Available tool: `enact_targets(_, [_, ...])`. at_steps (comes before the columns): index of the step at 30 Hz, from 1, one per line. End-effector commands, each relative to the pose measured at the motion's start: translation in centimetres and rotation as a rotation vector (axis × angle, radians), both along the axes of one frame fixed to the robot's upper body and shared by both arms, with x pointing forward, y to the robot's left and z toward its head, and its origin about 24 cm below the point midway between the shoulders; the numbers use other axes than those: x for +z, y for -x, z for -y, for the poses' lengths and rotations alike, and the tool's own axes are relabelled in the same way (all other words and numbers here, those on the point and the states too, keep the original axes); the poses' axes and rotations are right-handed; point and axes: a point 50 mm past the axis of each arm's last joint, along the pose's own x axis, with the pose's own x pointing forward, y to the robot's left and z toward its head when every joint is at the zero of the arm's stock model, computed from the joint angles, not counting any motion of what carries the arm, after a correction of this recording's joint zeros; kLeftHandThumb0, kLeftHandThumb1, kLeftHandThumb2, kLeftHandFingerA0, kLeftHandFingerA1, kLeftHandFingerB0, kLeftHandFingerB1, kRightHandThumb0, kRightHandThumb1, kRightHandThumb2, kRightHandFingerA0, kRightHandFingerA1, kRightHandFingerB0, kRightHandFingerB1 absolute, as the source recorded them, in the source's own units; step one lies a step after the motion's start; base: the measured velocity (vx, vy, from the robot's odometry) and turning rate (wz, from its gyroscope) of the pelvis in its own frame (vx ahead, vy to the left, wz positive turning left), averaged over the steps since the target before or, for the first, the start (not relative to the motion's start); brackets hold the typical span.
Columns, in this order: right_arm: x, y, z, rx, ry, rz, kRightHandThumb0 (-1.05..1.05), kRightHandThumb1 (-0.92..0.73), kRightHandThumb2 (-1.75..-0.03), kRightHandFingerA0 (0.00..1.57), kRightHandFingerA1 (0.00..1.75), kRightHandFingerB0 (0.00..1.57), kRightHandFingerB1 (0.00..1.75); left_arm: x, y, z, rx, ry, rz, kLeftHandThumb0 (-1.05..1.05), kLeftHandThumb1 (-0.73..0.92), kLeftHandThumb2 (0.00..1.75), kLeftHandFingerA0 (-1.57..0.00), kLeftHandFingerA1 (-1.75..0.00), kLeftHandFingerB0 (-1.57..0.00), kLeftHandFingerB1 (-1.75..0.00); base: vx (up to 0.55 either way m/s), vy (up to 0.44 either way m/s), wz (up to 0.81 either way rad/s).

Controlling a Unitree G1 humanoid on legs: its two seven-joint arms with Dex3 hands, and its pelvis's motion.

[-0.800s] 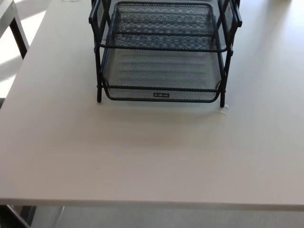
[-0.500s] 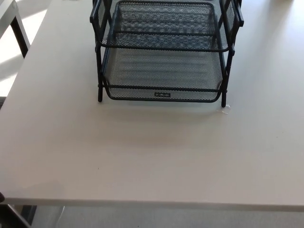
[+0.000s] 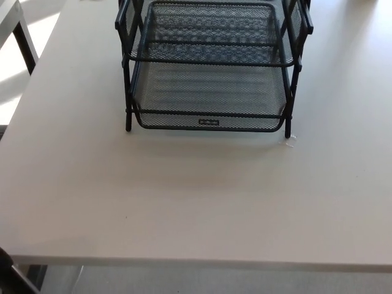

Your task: The robot uses its right hand to grab the drawer kept on the middle of the desk and pull it out towards the robot

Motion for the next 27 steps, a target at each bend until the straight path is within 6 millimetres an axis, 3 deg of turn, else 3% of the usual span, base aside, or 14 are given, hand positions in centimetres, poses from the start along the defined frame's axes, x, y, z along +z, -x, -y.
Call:
enact_targets(1, [1.9,0.4,1.3,-0.101,-0.018,0.001,-0.62,-0.63,-0.59,0.28,0.45,0.29,0.3,0.3,0.1,-0.1,-0.029,-0.019,-0.012,-0.29,0.58,0.57,-0.76,-0.83,-0.77,-0.56,0.0,0.0,0.0])
enact_targets(6, [4.0,-0.5,1.2,-0.045,0.132,0.183,-0.63,-0.6,-0.59,0.44,0.58,0.32,0.31,0.2,0.1,-0.1,-0.036,-0.018,-0.004,-0.28,0.57,0.58,-0.79,-0.83,-0.79,-0.56,0.0,0.0,0.0])
enact_targets(7, [4.6,-0.9,0.7,-0.013,0.182,0.269,-0.72,-0.5,-0.82,0.42,0.7,0.29,0.42,0.2,0.1,0.0,-0.037,-0.02,-0.001,-0.28,0.57,0.57,-0.79,-0.84,-0.79,-0.57,0.0,0.0,0.0])
enact_targets(8, [6.0,-1.8,-0.1,0.029,0.229,0.339,-0.69,-0.62,-0.59,0.3,0.62,0.28,0.32,0.2,0.1,-0.1,-0.036,-0.019,0.0,-0.28,0.57,0.57,-0.8,-0.86,-0.8,-0.58,0.0,0.0,0.0])
enact_targets(10, [6.4,-2.2,-0.4,0.043,0.243,0.357,-0.69,-0.62,-0.59,0.3,0.62,0.28,0.32,0.2,0.1,-0.1,-0.035,-0.018,0.0,-0.28,0.57,0.57,-0.8,-0.86,-0.8,-0.58,0.0,0.0,0.0])
enact_targets(14, [9.5,-5.5,-2.4,0.15,0.364,0.48,-0.88,-0.72,-0.62,0.27,0.66,0.2,0.43,0.2,0.3,-0.2,-0.032,-0.019,-0.004,-0.28,0.58,0.57,-0.77,-0.86,-0.79,-0.59,0.0,0.0,0.0])
enact_targets(15, [10.9,-6.7,-3.6,0.219,0.358,0.532,-0.93,-0.61,-1.01,0.2,0.75,0.09,0.52,0.2,0.3,-0.2,-0.027,-0.018,-0.006,-0.28,0.58,0.57,-0.78,-0.86,-0.79,-0.59,0.0,0.0,0.0])
enact_targets(18, [13.1,-8.9,-5.6,0.338,0.384,0.602,-0.9,-0.63,-1.02,0.14,0.71,0.04,0.49,0.2,0.3,-0.2,-0.026,-0.016,-0.002,-0.29,0.57,0.57,-0.81,-0.88,-0.8,-0.59,0.0,0.0,0.0])
enact_targets(19, [14.3,-9.8,-7.0,0.381,0.381,0.648,-0.9,-0.77,-0.63,0.07,0.82,0.13,0.49,0.2,0.3,-0.2,-0.027,-0.013,0.001,-0.29,0.57,0.57,-0.81,-0.88,-0.81,-0.6,0.0,0.0,0.0])
enact_targets(23, [16.5,-11.7,-10.5,0.487,0.378,0.737,-0.8,-0.58,-0.66,0.27,0.59,0.25,0.42,0.2,0.2,-0.2,-0.031,-0.019,0.008,-0.28,0.57,0.57,-0.8,-0.88,-0.8,-0.6,0.0,0.0,0.0])
enact_targets(24, [16.8,-12.0,-11.4,0.513,0.415,0.722,-0.8,-0.55,-0.92,0.27,0.61,0.23,0.49,0.2,0.2,-0.2,-0.031,-0.017,0.004,-0.29,0.57,0.57,-0.8,-0.88,-0.8,-0.6,0.0,0.0,0.0])
enact_targets(25, [16.8,-12.3,-12.0,0.55,0.397,0.731,-0.8,-0.72,-0.62,0.3,0.55,0.26,0.35,0.3,0.2,-0.1,-0.026,-0.017,-0.003,-0.29,0.58,0.57,-0.79,-0.88,-0.79,-0.59,0.0,0.0,0.0])
enact_targets(26, [17.0,-12.4,-13.0,0.586,0.362,0.744,-0.78,-0.56,-0.94,0.24,0.59,0.17,0.47,0.3,0.2,-0.2,-0.026,-0.015,-0.003,-0.29,0.58,0.57,-0.79,-0.87,-0.78,-0.58,0.0,0.0,0.0])
enact_targets(27, [17.1,-12.4,-13.9,0.61,0.381,0.766,-0.76,-0.7,-0.61,0.33,0.53,0.28,0.34,0.3,0.1,-0.1,-0.03,-0.019,0.002,-0.29,0.57,0.57,-0.8,-0.88,-0.8,-0.6,0.0,0.0,0.0])
